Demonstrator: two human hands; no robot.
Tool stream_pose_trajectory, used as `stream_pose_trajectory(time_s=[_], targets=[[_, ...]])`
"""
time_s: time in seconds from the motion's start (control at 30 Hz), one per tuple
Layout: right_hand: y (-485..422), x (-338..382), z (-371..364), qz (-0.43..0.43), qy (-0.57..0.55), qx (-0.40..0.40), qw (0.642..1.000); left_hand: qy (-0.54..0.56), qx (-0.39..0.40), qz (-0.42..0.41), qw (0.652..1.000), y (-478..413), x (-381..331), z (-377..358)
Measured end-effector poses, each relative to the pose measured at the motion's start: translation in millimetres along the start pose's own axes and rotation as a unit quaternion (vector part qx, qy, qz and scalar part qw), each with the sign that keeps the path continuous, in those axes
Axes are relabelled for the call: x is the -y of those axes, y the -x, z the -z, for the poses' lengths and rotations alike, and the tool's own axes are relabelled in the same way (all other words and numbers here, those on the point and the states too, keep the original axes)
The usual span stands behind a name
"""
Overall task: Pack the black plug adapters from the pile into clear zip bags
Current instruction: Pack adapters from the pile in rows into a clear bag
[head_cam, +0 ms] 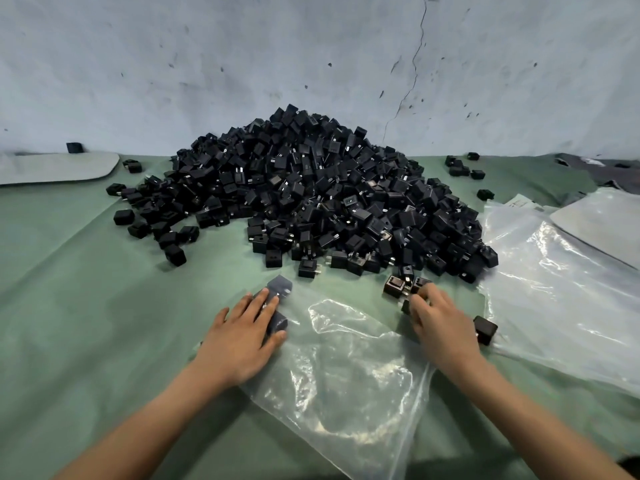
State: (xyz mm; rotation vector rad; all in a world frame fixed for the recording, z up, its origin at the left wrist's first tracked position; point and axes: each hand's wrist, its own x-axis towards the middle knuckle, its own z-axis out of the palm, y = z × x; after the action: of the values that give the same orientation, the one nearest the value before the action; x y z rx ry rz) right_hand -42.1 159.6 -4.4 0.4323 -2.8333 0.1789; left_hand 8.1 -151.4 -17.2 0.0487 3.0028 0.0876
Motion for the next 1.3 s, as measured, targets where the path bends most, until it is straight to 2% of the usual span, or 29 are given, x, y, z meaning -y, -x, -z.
stream_pose_trajectory(time_s=[0.07,0.13,0.2,0.23,0.33,0.43,0.5,0.57,0.63,0.7,0.8,0.9,1.0,1.07,1.27,1.3], targets=[[11.4,-5.3,-0.6,0.011,-0.037,-0.015,0.999,-0.003,0.004,-0.004,1.000,0.8,1.5,4.0],[21.0,-8.6,2.4,-0.028,-0.150,-0.060,0.986,-0.006,-0.005,-0.011,1.000,3.1,-0.3,11.8],[24.1,-13.2,5.6,-0.061,-0.259,-0.097,0.959,0.004,-0.048,-0.029,0.998,7.5,-14.3,20.1],[23.4,-15.3,6.5,-0.064,-0.280,-0.088,0.954,0.030,-0.079,-0.043,0.996,11.4,-27.0,24.5],[18.5,-22.2,4.0,-0.049,-0.219,0.012,0.974,0.144,-0.125,-0.132,0.973,29.9,-78.3,33.4],[19.3,-23.7,-0.7,-0.040,-0.183,0.058,0.981,0.132,-0.072,-0.217,0.965,47.5,-131.7,31.3],[24.3,-23.8,1.8,-0.056,-0.206,0.048,0.976,0.056,-0.023,-0.221,0.973,49.5,-155.3,26.7],[34.9,-24.9,9.9,-0.083,-0.259,0.016,0.962,0.013,-0.011,-0.208,0.978,47.0,-165.9,25.8],[51.9,-23.7,26.3,-0.081,-0.324,-0.025,0.942,0.020,-0.023,-0.191,0.981,43.7,-164.4,24.4],[72.2,-20.7,45.3,-0.035,-0.359,-0.042,0.932,0.041,-0.030,-0.184,0.982,41.5,-159.8,20.6],[97.3,-18.7,61.6,0.022,-0.353,-0.034,0.935,0.069,-0.003,-0.181,0.981,39.8,-158.0,16.4],[111.1,-20.7,62.9,0.011,-0.363,-0.026,0.931,0.072,0.031,-0.192,0.978,41.1,-161.7,11.8],[116.6,-19.0,62.2,-0.003,-0.371,0.006,0.929,0.083,-0.007,-0.220,0.972,44.2,-164.5,11.3],[118.4,-12.5,60.5,0.035,-0.353,0.032,0.934,0.117,-0.041,-0.220,0.968,44.3,-165.3,14.6],[103.7,6.8,33.9,0.107,-0.281,0.028,0.953,0.167,-0.162,-0.248,0.940,48.1,-164.9,27.7],[97.2,13.5,32.0,0.157,-0.264,0.014,0.951,0.161,-0.181,-0.255,0.936,49.3,-164.9,28.8]])
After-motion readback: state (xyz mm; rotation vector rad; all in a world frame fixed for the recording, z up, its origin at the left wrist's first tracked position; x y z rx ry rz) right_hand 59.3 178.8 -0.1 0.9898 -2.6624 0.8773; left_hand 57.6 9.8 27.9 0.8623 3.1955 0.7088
